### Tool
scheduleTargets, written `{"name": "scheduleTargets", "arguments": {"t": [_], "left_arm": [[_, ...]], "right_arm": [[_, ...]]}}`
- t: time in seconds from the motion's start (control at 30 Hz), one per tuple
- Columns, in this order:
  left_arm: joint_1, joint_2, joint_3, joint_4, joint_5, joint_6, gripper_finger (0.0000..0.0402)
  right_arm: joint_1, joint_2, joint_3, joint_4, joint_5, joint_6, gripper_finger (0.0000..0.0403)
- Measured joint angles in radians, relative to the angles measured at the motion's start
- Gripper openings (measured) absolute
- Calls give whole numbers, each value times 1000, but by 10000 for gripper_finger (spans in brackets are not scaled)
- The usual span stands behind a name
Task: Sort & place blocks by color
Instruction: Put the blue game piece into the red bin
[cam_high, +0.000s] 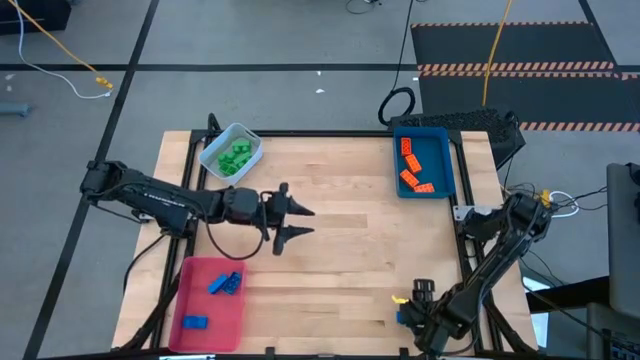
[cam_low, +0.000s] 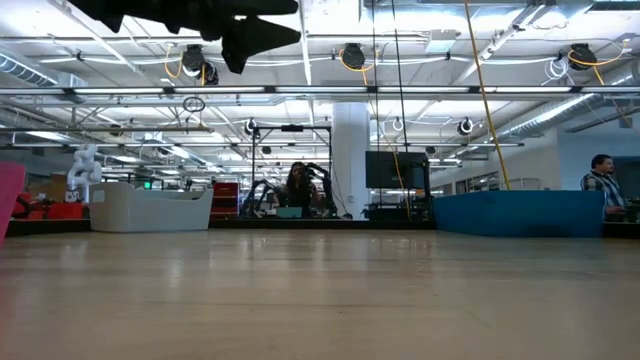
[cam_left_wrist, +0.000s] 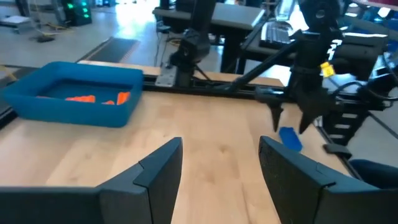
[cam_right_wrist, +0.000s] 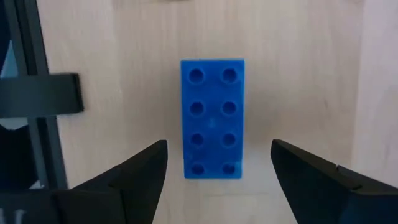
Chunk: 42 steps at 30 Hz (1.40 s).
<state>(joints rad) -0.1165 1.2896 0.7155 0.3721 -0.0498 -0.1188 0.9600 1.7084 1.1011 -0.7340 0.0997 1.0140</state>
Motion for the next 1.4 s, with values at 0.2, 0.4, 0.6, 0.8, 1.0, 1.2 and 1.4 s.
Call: {"name": "scheduleTargets", "arguments": {"t": [0.2, 0.4, 0.6, 0.8, 1.0, 1.2, 1.4], "left_arm": [[-3, 0, 0, -3, 5, -1, 212], [-5, 0, 0, -61, 5, -22, 212], [-9, 0, 0, -92, 5, -58, 212], [-5, 0, 0, -76, -3, -27, 212], [39, 0, 0, -34, -5, 65, 212], [41, 0, 0, -25, -6, 288, 212], [19, 0, 0, -50, -8, 361, 212]], "right_arm": [[4, 53, 0, 3, 6, -4, 278], [3, 80, 3, 32, 9, 4, 255], [-8, 81, 3, 45, 22, 18, 166], [-25, 79, 1, 51, 96, -86, 132], [-152, 51, -4, 52, 448, -312, 132], [-387, -20, -3, 206, 605, -664, 132], [-546, -74, -1, 492, 606, -1032, 132]]}}
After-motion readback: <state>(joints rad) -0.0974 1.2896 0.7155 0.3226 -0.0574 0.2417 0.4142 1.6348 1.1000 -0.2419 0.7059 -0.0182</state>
